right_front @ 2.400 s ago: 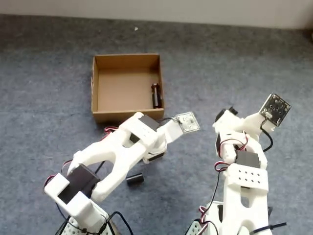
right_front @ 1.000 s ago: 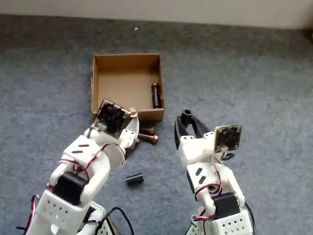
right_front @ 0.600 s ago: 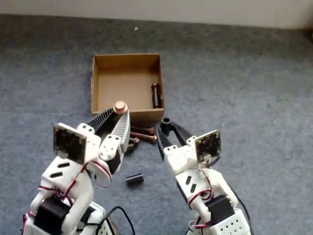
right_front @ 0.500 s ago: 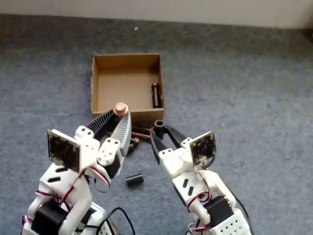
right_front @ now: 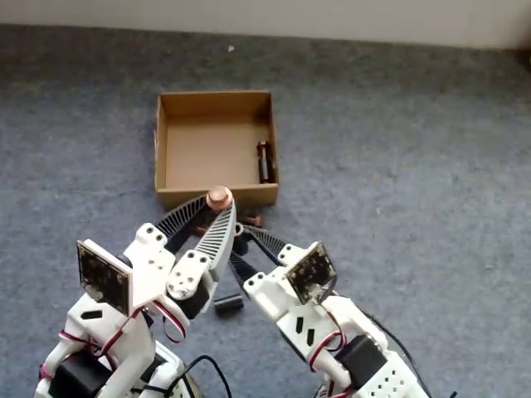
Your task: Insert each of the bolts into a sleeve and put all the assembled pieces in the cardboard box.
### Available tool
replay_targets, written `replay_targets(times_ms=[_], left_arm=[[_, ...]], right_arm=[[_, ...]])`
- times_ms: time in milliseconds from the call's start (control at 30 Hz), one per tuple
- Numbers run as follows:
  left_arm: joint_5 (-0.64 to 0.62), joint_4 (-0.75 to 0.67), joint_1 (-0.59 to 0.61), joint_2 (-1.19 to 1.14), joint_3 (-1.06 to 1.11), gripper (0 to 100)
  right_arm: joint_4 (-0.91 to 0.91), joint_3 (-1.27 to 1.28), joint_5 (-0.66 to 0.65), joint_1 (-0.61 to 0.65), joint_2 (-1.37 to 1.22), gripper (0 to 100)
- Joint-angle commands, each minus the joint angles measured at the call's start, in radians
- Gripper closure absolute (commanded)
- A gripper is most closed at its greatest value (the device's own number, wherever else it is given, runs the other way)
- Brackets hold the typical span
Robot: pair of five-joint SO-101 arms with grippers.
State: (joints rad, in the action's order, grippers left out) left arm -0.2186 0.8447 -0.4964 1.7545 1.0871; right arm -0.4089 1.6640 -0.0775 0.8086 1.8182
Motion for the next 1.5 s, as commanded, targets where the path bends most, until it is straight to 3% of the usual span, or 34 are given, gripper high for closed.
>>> replay_targets(times_ms=[0,633,867,1467], left_arm=[[-0.015,-0.021,-0.016,0.004,0.012,99],[-0.009,-0.095,-0.004,0.005,0.056,99],[-0.014,-0.112,0.076,0.005,0.062,99],[-0.012,-0.109,0.039,0.004,0.09,99]], right_arm=[[0.058,0.002,-0.018,0.012,0.013,99.4],[0.059,-0.002,-0.021,0.018,0.013,99.4],[0.061,-0.007,-0.021,0.018,0.013,99.4],[0.061,-0.007,-0.023,0.048,0.013,99.4]])
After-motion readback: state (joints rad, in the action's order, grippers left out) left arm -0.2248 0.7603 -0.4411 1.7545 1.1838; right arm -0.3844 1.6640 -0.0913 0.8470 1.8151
